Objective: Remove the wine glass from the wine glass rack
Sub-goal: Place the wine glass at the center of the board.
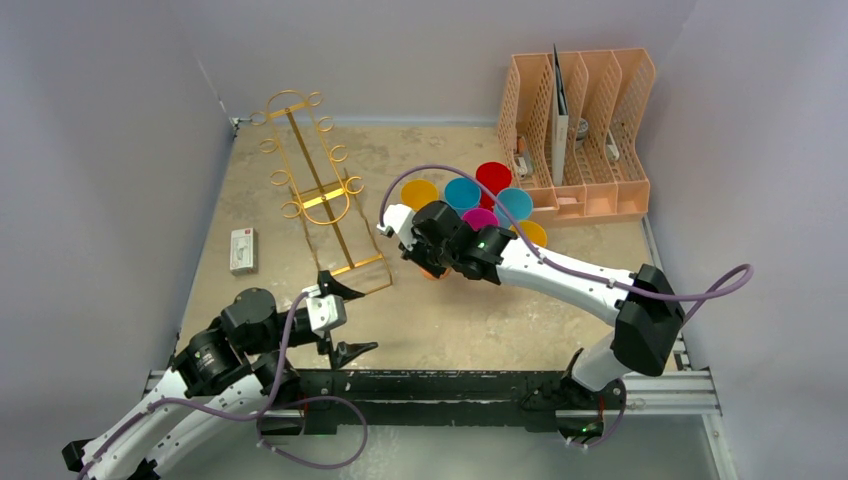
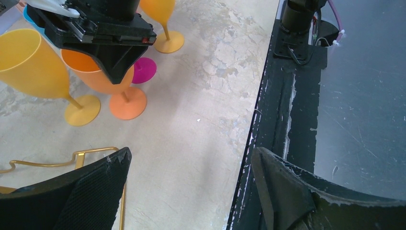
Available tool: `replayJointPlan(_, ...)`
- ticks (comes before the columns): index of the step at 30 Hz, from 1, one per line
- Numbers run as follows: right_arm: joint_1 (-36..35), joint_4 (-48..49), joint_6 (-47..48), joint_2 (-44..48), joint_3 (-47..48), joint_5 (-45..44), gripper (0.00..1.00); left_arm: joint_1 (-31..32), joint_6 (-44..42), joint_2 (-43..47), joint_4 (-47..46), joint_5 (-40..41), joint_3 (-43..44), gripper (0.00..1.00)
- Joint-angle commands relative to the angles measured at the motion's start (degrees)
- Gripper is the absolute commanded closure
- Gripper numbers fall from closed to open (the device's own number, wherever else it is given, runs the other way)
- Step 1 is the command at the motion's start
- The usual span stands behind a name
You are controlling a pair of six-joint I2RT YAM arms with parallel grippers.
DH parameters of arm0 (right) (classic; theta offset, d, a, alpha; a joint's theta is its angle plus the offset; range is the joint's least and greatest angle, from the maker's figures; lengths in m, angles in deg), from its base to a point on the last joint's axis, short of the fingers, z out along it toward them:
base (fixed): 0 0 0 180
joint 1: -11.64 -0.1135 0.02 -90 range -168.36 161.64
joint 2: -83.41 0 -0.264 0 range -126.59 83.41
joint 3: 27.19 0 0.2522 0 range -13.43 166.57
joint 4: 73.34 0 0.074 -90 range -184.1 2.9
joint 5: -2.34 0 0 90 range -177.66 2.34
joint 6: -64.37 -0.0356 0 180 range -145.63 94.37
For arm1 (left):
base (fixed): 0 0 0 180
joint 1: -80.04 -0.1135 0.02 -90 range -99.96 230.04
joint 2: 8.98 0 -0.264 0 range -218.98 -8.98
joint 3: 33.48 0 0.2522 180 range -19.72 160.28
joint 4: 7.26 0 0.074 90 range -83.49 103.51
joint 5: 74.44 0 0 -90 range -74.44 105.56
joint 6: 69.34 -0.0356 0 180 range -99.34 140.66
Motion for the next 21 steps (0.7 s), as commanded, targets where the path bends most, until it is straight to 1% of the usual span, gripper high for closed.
replayJointPlan(1, -0.1, -1.3, -0.7, 0.3, 1.8, -0.3, 0.94, -0.4, 0.6, -0.3, -0.3, 0.5, 2.4, 0.05)
replayJointPlan(5, -0.1, -0.9, -0.9, 1.2, 1.9, -0.1, 0.93, -0.4, 0.5, -0.3, -0.4, 0.4, 2.4, 0.05)
replayJointPlan(11, -0.1, -0.4, -1.1, 2.1, 2.0, -0.3, 0.89, -0.4, 0.5, -0.3, -0.3, 0.4, 2.4, 0.05)
replayJointPlan(14, -0.1, -0.6, -0.9, 2.1, 2.2, -0.4, 0.83, -0.4, 0.5, -0.2, -0.3, 0.4, 2.4, 0.05)
replayJointPlan(18, -0.1, -1.8, -1.1, 2.5, 3.1, -0.6, 0.82, -0.4, 0.5, -0.2, -0.3, 0.4, 2.4, 0.04)
replayJointPlan(21, -0.1, -1.9, -1.2, 3.0, 3.2, -0.6, 0.79, -0.4, 0.5, -0.3, -0.3, 0.4, 2.4, 0.04)
